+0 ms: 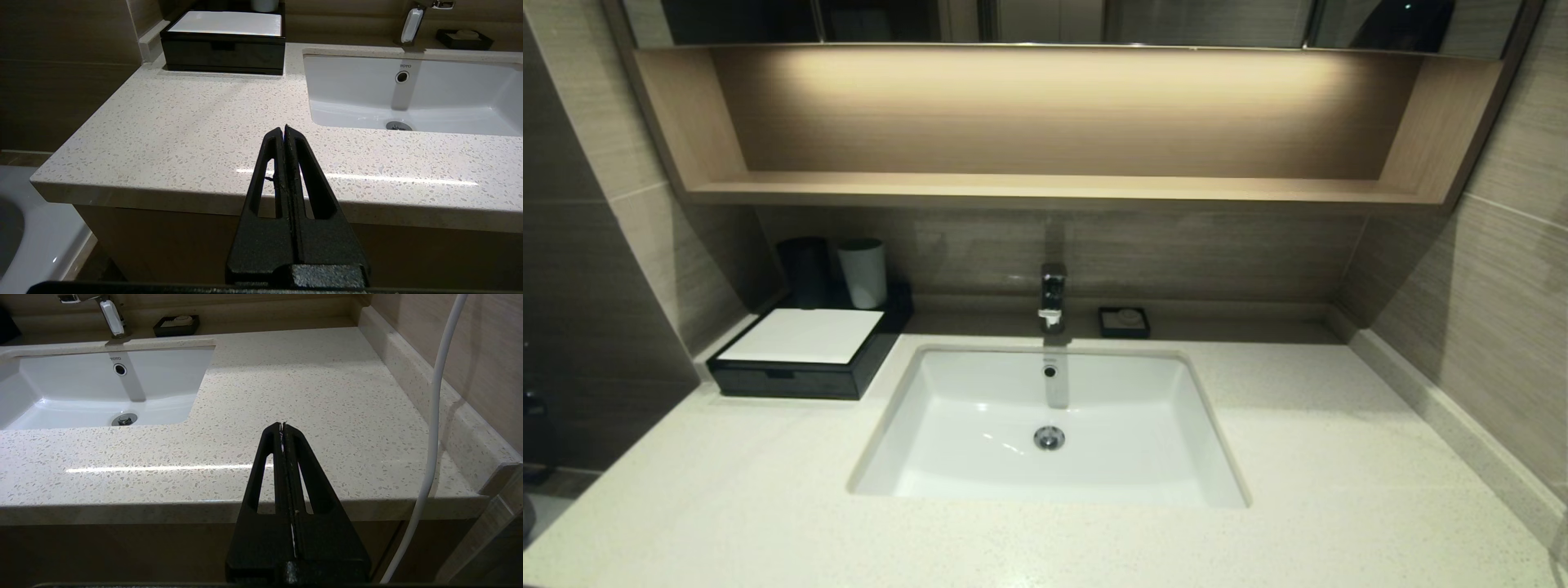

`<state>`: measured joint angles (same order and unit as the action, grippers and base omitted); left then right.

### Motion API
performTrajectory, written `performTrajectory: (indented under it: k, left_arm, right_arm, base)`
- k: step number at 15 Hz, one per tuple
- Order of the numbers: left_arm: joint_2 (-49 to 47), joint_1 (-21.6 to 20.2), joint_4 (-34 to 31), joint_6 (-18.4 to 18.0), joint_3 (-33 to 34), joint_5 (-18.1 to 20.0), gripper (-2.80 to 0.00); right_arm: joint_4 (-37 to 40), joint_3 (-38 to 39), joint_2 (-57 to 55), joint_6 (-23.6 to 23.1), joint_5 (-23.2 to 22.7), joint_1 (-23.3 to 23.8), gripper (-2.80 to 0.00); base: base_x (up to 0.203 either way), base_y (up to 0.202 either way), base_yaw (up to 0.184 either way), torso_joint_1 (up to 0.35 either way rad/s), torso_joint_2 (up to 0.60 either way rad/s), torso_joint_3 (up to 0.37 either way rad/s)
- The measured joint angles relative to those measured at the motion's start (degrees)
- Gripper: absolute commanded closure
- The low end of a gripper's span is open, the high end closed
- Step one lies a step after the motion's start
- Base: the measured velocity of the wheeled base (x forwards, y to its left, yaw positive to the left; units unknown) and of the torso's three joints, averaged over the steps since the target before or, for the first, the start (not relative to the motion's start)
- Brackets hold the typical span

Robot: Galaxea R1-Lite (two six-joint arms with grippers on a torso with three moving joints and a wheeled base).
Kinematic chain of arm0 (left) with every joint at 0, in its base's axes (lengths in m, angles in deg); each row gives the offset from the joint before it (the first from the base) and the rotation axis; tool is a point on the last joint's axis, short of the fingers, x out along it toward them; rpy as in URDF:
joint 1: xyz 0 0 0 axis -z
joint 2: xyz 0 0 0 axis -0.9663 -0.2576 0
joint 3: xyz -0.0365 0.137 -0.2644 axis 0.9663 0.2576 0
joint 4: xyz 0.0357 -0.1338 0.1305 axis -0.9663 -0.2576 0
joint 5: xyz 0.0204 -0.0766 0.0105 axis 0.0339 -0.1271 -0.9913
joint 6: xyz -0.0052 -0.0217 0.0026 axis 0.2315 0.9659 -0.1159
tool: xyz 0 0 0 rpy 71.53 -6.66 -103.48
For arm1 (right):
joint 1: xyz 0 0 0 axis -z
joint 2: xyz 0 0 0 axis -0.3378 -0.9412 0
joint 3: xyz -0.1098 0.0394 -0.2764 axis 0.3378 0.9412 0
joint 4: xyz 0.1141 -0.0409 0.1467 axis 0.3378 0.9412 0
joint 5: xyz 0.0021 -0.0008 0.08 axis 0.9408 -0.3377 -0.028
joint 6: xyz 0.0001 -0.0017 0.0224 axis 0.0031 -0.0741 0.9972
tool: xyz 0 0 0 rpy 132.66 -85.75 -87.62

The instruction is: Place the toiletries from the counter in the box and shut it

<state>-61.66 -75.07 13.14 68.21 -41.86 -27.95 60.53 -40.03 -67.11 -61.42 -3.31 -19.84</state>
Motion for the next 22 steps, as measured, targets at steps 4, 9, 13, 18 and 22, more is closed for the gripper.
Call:
performTrajectory:
  k: [4, 9, 13, 18, 22]
  left_arm:
    - [0.0, 0.0, 0.0, 0.0, 0.0, 0.0, 0.00]
    - [0.0, 0.0, 0.0, 0.1, 0.0, 0.0, 0.00]
    - [0.0, 0.0, 0.0, 0.0, 0.0, 0.0, 0.00]
    - [0.0, 0.0, 0.0, 0.1, 0.0, 0.0, 0.00]
    - [0.0, 0.0, 0.0, 0.1, 0.0, 0.0, 0.00]
  right_arm:
    - [0.0, 0.0, 0.0, 0.0, 0.2, 0.0, 0.00]
    - [0.0, 0.0, 0.0, 0.0, 0.1, 0.1, 0.00]
    - [-0.1, 0.0, 0.0, 0.0, 0.1, 0.1, 0.00]
    - [-0.1, 0.0, 0.0, 0.0, 0.1, 0.1, 0.00]
    - [-0.1, 0.0, 0.0, 0.0, 0.1, 0.1, 0.00]
  base:
    - [0.000, 0.000, 0.000, 0.000, 0.00, 0.000]
    - [0.000, 0.000, 0.000, 0.000, 0.00, 0.000]
    - [0.000, 0.000, 0.000, 0.000, 0.00, 0.000]
    - [0.000, 0.000, 0.000, 0.000, 0.00, 0.000]
    - [0.000, 0.000, 0.000, 0.000, 0.00, 0.000]
